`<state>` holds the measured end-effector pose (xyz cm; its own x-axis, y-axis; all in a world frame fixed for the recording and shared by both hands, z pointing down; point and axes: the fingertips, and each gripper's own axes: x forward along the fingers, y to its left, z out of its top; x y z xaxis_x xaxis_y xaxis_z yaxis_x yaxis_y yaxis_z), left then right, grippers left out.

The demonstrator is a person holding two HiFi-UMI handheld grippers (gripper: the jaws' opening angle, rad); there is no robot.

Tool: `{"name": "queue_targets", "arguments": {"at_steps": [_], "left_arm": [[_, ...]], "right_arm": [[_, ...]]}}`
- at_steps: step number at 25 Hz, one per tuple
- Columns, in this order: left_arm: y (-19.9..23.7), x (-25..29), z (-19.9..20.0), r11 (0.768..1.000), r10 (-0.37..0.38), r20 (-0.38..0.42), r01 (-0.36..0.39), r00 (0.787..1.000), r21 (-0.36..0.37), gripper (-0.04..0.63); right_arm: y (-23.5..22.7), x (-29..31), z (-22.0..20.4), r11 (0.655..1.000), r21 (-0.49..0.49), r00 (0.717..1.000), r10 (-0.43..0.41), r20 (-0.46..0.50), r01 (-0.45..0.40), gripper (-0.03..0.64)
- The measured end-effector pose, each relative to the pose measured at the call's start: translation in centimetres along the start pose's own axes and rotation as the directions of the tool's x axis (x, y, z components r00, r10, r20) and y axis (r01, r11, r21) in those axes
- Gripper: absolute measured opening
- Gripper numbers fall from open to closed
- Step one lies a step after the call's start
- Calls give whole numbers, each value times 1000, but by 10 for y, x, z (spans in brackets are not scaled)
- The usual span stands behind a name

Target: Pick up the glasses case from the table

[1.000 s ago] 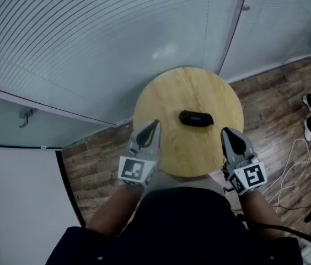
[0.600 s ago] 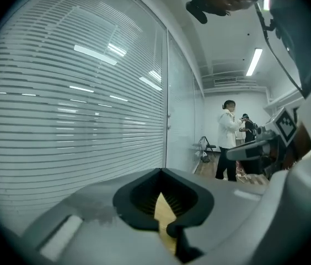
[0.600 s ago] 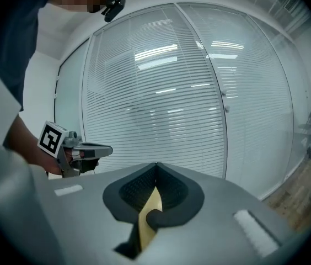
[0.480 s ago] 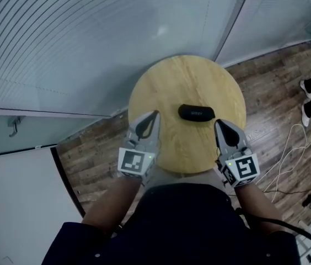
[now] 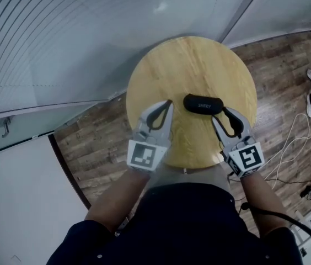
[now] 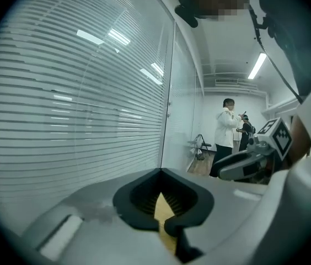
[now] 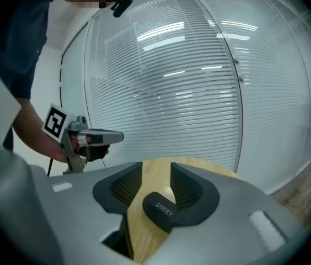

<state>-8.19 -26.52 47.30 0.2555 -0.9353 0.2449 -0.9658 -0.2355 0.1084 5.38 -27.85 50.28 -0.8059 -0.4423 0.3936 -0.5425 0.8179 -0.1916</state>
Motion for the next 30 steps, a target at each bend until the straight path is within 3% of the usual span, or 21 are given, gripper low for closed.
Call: {"name": "queue_targets", "arguments": {"at_steps": [3, 8, 14, 19, 24, 30], "left_arm": [[5, 13, -11, 1000, -7, -9, 7, 1000, 1, 3], [17, 29, -28, 999, 29, -16, -29, 999, -17, 3], [28, 51, -44, 998, 60, 6, -60, 998, -35, 3], [41, 55, -72, 996, 79, -60, -80, 995, -24, 3], [48, 60, -88, 995, 93, -73, -95, 993, -17, 3], [54, 54, -97, 992, 118, -94, -121, 989, -32, 3]], "right_arm": [[1, 13, 5, 998, -5, 996, 69, 52, -69, 211], [-7, 37, -24, 989, 20, 989, 149, -6, -149, 289], [-16, 66, -63, 970, -93, 972, 218, -91, -226, 357], [-21, 77, -83, 960, -120, 960, 232, -156, -252, 390], [-19, 86, -105, 914, -256, 933, 250, -260, -316, 391], [-19, 92, -128, 861, -352, 900, 233, -369, -367, 392]]}}
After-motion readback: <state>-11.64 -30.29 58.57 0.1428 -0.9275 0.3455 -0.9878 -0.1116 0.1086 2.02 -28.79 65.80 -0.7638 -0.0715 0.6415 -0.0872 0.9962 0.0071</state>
